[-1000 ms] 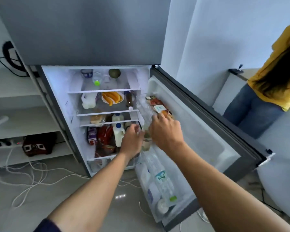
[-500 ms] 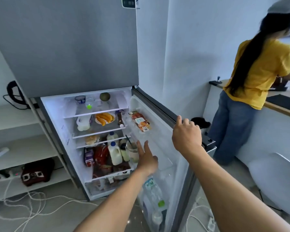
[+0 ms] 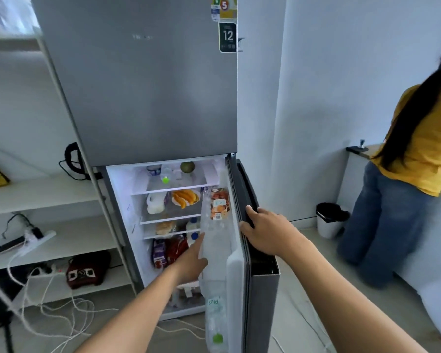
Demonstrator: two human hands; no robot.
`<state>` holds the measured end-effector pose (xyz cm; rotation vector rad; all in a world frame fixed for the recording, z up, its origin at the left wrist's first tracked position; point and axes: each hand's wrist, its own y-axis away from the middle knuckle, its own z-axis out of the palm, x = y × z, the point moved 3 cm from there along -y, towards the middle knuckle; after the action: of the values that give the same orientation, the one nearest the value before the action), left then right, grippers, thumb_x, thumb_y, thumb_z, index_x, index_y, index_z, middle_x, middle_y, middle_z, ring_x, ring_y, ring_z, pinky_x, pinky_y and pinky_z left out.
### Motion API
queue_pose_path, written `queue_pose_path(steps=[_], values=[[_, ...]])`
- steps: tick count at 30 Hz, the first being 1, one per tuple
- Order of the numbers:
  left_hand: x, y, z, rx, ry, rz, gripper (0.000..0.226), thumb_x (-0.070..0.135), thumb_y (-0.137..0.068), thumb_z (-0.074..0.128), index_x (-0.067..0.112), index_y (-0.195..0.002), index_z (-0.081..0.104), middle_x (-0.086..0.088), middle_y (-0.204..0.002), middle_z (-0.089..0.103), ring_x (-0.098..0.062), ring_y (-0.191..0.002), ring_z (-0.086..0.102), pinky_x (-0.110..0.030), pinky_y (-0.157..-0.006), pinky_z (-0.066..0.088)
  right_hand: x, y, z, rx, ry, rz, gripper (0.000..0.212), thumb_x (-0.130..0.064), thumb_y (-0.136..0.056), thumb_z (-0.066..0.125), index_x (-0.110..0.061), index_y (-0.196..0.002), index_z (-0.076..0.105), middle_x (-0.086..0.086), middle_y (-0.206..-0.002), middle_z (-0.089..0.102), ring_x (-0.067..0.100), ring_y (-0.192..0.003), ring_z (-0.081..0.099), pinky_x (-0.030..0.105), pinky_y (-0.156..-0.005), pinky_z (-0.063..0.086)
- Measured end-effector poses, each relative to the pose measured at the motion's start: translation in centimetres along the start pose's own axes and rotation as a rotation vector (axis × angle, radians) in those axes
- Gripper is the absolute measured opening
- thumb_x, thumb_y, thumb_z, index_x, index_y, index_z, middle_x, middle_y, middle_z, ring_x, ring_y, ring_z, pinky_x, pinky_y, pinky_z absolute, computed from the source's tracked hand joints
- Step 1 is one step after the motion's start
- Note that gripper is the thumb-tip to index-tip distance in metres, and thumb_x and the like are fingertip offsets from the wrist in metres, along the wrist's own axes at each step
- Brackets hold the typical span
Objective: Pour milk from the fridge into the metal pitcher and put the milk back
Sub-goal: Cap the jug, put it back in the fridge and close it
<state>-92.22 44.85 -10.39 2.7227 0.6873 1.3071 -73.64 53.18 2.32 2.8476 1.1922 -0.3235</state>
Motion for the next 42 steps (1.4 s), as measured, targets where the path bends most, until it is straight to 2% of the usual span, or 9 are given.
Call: queue_pose_path(steps=[3,9,14,19,24,27,32,36,42], values=[[-1.7,-0.1,-3.2,0.074,-0.101,-0.065,0.074,0.014,-0.093,0.053,0.032,-0.154,0.014,0.000,-0.150,0.041,-0.020,-0.131,0.046,-0.023,-0.100,0.038,-1.7,-0.3,-0.1,-0.056,-0.106,-0.112,0.059,-0.051,-0.100,0.025,-0.022,-0.151,0.022,0.011,-0.142,0.050,0.032,-0.123,0.051,0.041,-0.099,0.042],[-4.8,-0.1,-8.2,0.117,-0.161,-0.072,0.056,0.022,-0.085,0.056,0.043,-0.135,0.045,0.005,-0.138,0.055,-0.014,-0.119,0.056,-0.034,-0.101,0.047,-4.3,-2.0,1.9,0.019,-0.127,-0.226,0.066,-0.062,-0.096,0.021,-0.029,-0.152,0.015,0.008,-0.118,0.066,0.031,-0.108,0.061,0.042,-0.089,0.045],[-4.9,-1.4,-13.9,0.239,-0.167,-0.066,0.031,0.022,-0.092,0.054,0.025,-0.122,0.062,-0.001,-0.126,0.064,-0.013,-0.107,0.060,-0.029,-0.091,0.050,-7.5,-5.3,3.9,0.010,-0.207,-0.323,0.069,-0.065,-0.094,0.025,-0.030,-0.151,0.007,0.001,-0.117,0.067,0.024,-0.114,0.058,0.042,-0.098,0.044],[-5.1,-2.7,-19.7,0.302,-0.413,-0.041,0.038,0.023,-0.095,0.049,0.024,-0.132,0.051,0.000,-0.140,0.047,-0.020,-0.125,0.050,-0.035,-0.104,0.042,-11.7,-8.3,3.9,-0.038,-0.239,-0.418,0.066,-0.049,-0.099,0.037,-0.024,-0.152,0.008,0.000,-0.128,0.061,0.021,-0.137,0.036,0.030,-0.119,0.008],[-5.5,-4.2,-26.8,0.394,-0.581,0.025,0.040,0.022,-0.094,0.042,0.029,-0.134,0.044,0.003,-0.151,0.025,-0.022,-0.119,0.053,-0.042,-0.095,0.048,-16.0,-13.1,5.6,0.028,-0.146,-0.560,0.043,-0.030,-0.102,0.040,-0.018,-0.142,0.031,-0.003,-0.131,0.055,0.014,-0.128,0.041,0.032,-0.119,0.018],[-5.6,-5.2,-30.9,0.496,-0.723,0.048,0.047,0.022,-0.096,0.041,0.027,-0.142,0.037,0.002,-0.159,0.014,-0.026,-0.131,0.044,-0.039,-0.101,0.041,-18.3,-16.1,7.2,0.086,-0.085,-0.637,0.030,-0.021,-0.102,0.040,-0.016,-0.129,0.054,-0.002,-0.125,0.052,0.017,-0.120,0.043,0.032,-0.118,0.019],[-5.0,-7.0,-35.6,0.665,-0.907,0.158,0.058,0.024,-0.097,0.041,0.024,-0.152,0.021,0.005,-0.163,0.003,-0.015,-0.151,0.000,-0.041,-0.121,0.007,-21.0,-21.6,9.5,0.181,-0.171,-0.598,0.027,-0.024,-0.098,0.046,-0.023,-0.121,0.060,-0.003,-0.112,0.053,0.019,-0.106,0.047,0.028,-0.090,0.039],[-4.5,-9.1,-38.0,0.790,-0.985,0.207,0.072,0.028,-0.096,0.050,0.028,-0.154,0.007,-0.002,-0.163,-0.012,-0.024,-0.150,-0.013,-0.046,-0.122,0.005,-23.1,-25.1,10.6,0.228,-0.196,-0.583,0.027,-0.020,-0.098,0.048,-0.022,-0.122,0.061,0.000,-0.110,0.053,0.021,-0.104,0.047,0.028,-0.091,0.037],[-5.4,-13.1,-40.7,0.848,-1.067,0.248,0.091,0.019,-0.089,0.065,0.028,-0.154,0.002,-0.010,-0.163,-0.009,-0.033,-0.149,-0.011,-0.046,-0.120,0.007,-25.4,-30.1,12.2,0.304,-0.243,-0.536,0.023,-0.014,-0.091,0.055,-0.019,-0.109,0.068,0.001,-0.096,0.056,0.022,-0.090,0.047,0.025,-0.074,0.033]])
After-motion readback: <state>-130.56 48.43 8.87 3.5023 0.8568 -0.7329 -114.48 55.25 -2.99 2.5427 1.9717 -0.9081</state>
